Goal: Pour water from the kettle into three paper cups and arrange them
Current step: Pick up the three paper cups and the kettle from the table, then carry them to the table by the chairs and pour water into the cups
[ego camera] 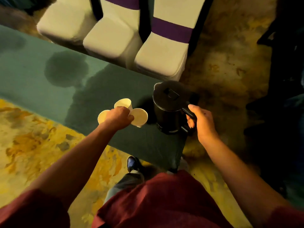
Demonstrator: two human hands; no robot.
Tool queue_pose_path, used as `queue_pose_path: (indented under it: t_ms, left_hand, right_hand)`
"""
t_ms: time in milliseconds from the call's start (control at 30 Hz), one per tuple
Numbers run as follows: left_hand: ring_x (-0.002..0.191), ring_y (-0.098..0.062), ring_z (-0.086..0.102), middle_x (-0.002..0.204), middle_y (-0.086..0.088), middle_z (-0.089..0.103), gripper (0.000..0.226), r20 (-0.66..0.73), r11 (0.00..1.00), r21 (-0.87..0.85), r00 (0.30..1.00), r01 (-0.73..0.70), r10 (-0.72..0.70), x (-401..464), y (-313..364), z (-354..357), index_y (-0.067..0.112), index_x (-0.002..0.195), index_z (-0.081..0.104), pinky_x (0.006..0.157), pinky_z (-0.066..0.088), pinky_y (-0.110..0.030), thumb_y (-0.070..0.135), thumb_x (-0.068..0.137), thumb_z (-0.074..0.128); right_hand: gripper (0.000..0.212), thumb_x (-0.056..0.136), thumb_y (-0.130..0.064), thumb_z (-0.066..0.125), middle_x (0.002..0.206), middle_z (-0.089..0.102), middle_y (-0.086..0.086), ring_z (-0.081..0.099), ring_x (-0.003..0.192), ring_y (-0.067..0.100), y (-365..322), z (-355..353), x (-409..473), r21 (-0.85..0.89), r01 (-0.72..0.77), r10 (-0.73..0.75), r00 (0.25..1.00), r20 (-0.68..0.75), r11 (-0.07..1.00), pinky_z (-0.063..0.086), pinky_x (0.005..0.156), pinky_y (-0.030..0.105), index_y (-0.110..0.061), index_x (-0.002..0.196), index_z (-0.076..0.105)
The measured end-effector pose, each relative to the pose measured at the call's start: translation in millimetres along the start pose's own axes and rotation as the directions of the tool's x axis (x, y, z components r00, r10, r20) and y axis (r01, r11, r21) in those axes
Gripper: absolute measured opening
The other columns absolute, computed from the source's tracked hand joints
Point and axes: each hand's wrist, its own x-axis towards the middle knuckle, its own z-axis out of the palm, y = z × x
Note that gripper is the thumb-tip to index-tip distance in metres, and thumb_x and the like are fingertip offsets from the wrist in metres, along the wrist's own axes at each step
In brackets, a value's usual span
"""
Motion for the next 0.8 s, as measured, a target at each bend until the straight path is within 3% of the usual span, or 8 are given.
queue_pose_path:
  t_ms: [167,333,400,500,567,600,700,800]
  left_hand:
    - [0.074,-0.024,0.063,0.083,-0.006,0.064,0.03,0.023,0.992,0.022,0.992,-0.123,0.122,2.2,-19.2,1.2,0.013,0.095,0.071,0.062,0.049,-0.033,0.035,0.09,0.051]
    - [0.071,-0.022,0.061,0.083,-0.004,0.061,0.031,0.035,0.982,0.061,0.983,-0.18,0.178,6.2,-29.6,4.6,0.015,0.096,0.07,0.06,0.047,-0.031,0.037,0.09,0.05]
    - [0.073,-0.023,0.063,0.085,-0.004,0.063,0.032,0.041,0.979,0.066,0.981,-0.193,0.19,10.2,-30.5,2.0,0.016,0.097,0.07,0.062,0.05,-0.032,0.038,0.091,0.049]
    - [0.072,-0.021,0.061,0.086,-0.004,0.064,0.031,0.017,0.98,0.075,0.983,-0.186,0.185,15.4,-29.7,-5.4,0.016,0.095,0.07,0.06,0.048,-0.031,0.038,0.09,0.049]
    - [0.074,-0.022,0.063,0.088,-0.005,0.066,0.031,0.008,0.979,0.091,0.983,-0.185,0.185,17.6,-26.9,-9.8,0.015,0.097,0.071,0.063,0.052,-0.033,0.037,0.091,0.051]
    - [0.075,-0.023,0.064,0.089,-0.006,0.066,0.031,0.001,0.978,0.101,0.983,-0.182,0.183,18.9,-25.4,-10.7,0.014,0.099,0.071,0.065,0.054,-0.034,0.037,0.091,0.051]
    - [0.075,-0.023,0.064,0.089,-0.007,0.065,0.031,0.004,0.978,0.11,0.984,-0.177,0.178,24.3,-19.9,-15.6,0.014,0.101,0.071,0.065,0.054,-0.034,0.036,0.091,0.051]
    - [0.077,-0.025,0.065,0.091,-0.009,0.067,0.032,0.014,0.975,0.12,0.982,-0.19,0.189,31.4,-17.5,-20.0,0.013,0.101,0.071,0.071,0.058,-0.039,0.035,0.091,0.049]
  right_hand:
    - [0.036,0.075,-0.053,0.069,0.047,0.056,-0.005,0.045,0.037,0.011,21.2,22.6,-31.9,0.06,-0.028,0.041,0.976,-0.215,0.998,0.038,0.04,0.021,-0.022,0.055,0.069]
    - [0.039,0.078,-0.054,0.06,0.046,0.051,-0.003,0.047,0.041,0.013,43.0,30.0,-71.4,0.026,-0.047,0.053,0.962,-0.267,0.999,0.041,0.044,0.019,-0.024,0.054,0.063]
    - [0.036,0.08,-0.049,0.058,0.053,0.055,0.009,0.054,0.047,0.021,52.4,32.0,-81.5,0.017,-0.08,0.082,0.953,-0.29,0.997,0.043,0.046,0.024,-0.021,0.059,0.068]
    - [0.032,0.098,-0.017,0.053,0.077,0.057,0.039,0.062,0.075,0.044,66.5,31.3,-88.3,-0.011,-0.12,0.111,0.946,-0.304,0.993,0.046,0.048,0.024,0.011,0.093,0.066]
    - [0.027,0.102,-0.013,0.046,0.091,0.065,0.022,0.065,0.09,0.018,67.6,29.0,-91.2,-0.029,-0.13,0.117,0.953,-0.28,0.991,0.049,0.053,0.014,0.008,0.099,0.063]
    - [0.029,0.102,-0.016,0.046,0.095,0.065,0.017,0.065,0.088,0.012,63.7,28.2,-90.3,-0.053,-0.142,0.125,0.961,-0.247,0.988,0.051,0.056,0.018,0.007,0.102,0.064]
    - [0.039,0.101,-0.032,0.049,0.065,0.068,0.008,0.065,0.057,0.018,49.5,22.8,-85.9,-0.116,-0.193,0.166,0.963,-0.213,0.974,0.048,0.059,0.04,-0.002,0.088,0.069]
    - [0.049,0.1,-0.044,0.042,0.075,0.062,0.02,0.06,0.066,0.025,35.5,22.2,-84.3,-0.319,-0.019,-0.093,0.939,-0.332,0.948,0.05,0.063,0.051,-0.001,0.086,0.063]
